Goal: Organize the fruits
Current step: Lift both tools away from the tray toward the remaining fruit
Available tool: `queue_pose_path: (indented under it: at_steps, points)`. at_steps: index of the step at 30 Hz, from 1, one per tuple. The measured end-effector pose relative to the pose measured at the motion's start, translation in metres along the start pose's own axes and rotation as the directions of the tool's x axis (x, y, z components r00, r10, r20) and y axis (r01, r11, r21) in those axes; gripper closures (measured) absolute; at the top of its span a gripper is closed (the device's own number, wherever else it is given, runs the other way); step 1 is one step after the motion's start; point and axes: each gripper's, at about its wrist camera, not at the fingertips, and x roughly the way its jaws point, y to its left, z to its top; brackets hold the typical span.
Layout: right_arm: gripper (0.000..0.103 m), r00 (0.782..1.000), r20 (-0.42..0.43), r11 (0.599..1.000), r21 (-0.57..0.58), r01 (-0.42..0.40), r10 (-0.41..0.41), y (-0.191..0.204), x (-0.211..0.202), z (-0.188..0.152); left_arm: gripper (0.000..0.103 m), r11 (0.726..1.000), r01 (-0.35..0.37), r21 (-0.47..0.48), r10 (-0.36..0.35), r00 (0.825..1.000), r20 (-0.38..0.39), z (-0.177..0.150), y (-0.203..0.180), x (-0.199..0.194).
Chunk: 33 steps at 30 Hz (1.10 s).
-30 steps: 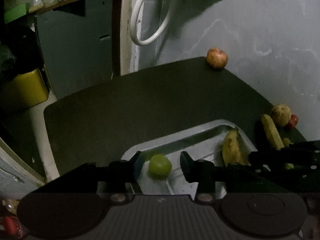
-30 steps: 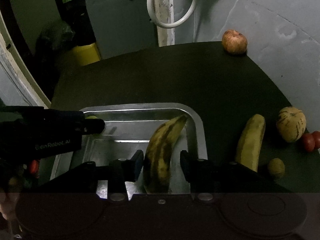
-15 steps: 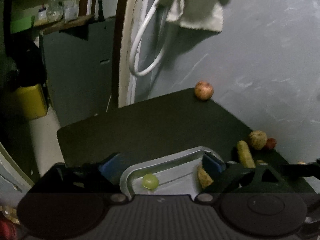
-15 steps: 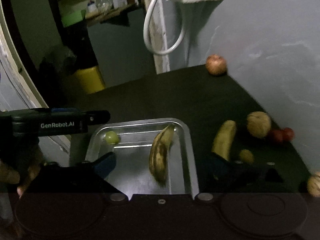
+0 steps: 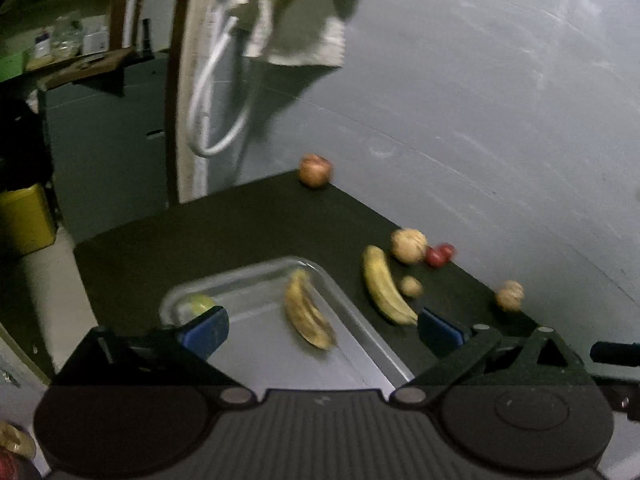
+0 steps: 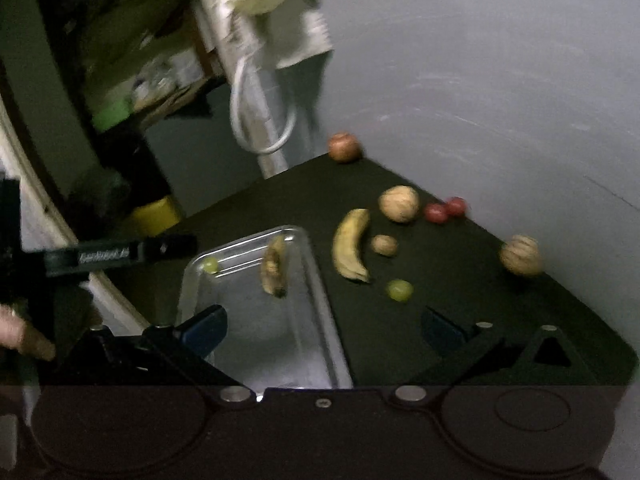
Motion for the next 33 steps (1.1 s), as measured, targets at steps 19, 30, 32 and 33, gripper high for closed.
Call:
queue_pose_path:
  at_steps: [19, 30, 32, 33]
  points:
    - [0.002, 0.998, -0.035, 0.996, 0.079, 0.045, -0.042, -0.038, -0.062, -0.068, 0.001, 0.976, 0.121, 0.179, -0.113, 0.992, -0.050, -0.029, -0.097, -0.021]
    - [0.002, 0.998, -0.041, 0.995, 0.082, 0.058, -0.055, -0.035, -0.027, -0.056, 0.001, 0.978, 0.116, 0.171, -0.105, 0.992, -0.071, -0.002, -0.083, 0.018]
    - [0.002, 0.997, -0.047, 0.995, 0.078, 0.068, -0.064, -0.032, -0.018, -0.051, 0.001, 0.979, 0.120, 0.163, -0.109, 0.991, -0.073, 0.007, -0.080, 0.031]
    - [0.002, 0.997, -0.048, 0.994, 0.078, 0.072, -0.068, -0.031, -0.013, -0.048, 0.001, 0.980, 0.120, 0.161, -0.109, 0.991, -0.072, 0.012, -0.078, 0.039]
